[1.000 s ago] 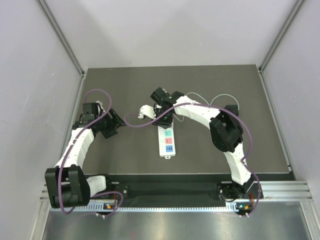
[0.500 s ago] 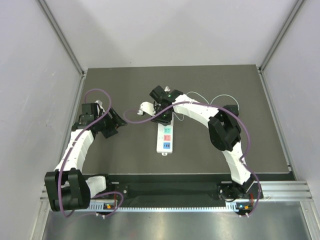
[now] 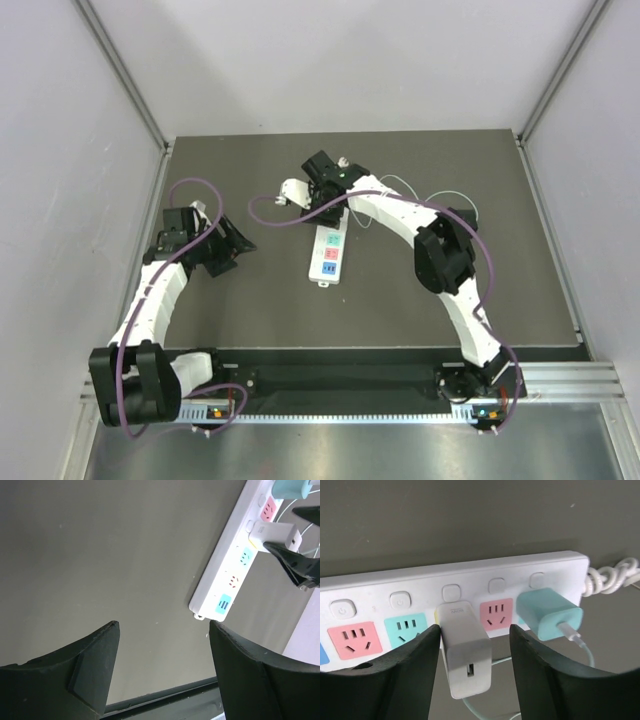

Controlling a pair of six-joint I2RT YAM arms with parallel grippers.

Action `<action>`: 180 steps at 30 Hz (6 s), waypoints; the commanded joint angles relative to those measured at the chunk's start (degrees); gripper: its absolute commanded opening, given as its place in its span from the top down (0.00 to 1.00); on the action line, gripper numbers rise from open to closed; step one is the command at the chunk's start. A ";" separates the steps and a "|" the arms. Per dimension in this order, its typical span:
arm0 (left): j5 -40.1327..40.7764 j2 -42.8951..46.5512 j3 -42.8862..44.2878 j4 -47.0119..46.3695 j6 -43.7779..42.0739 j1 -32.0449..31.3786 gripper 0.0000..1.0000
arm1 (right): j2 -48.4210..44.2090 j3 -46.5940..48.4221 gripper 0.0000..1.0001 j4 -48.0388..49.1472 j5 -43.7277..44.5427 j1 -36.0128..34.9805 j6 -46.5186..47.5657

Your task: Insert the plug

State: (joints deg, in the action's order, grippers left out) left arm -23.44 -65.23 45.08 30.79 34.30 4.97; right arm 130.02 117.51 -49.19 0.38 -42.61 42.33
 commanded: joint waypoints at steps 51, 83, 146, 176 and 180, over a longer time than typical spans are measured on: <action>-7.76 4.68 -0.61 -5.03 -3.98 -3.13 0.25 | -29.55 -43.68 0.45 17.20 9.29 40.94 -45.84; 9.71 9.42 -3.86 -18.92 2.18 -38.87 0.16 | -84.05 -94.48 0.83 57.70 -0.74 9.49 -112.63; 21.79 5.73 5.45 -24.81 -2.40 -56.48 1.00 | -78.41 -93.79 0.45 75.74 22.12 -17.42 -116.43; -9.15 3.27 11.43 -25.16 3.49 -54.98 1.00 | -99.97 -75.34 0.00 37.08 7.27 -14.17 -67.92; -14.25 2.74 11.17 -25.51 2.18 -54.37 1.00 | -94.70 -64.03 0.00 27.33 2.00 -11.71 -63.95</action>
State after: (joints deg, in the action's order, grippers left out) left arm -30.35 -62.61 53.78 10.28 37.39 -50.02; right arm 31.94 45.43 -12.03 7.81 -56.49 -28.77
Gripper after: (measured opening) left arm 0.514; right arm 0.996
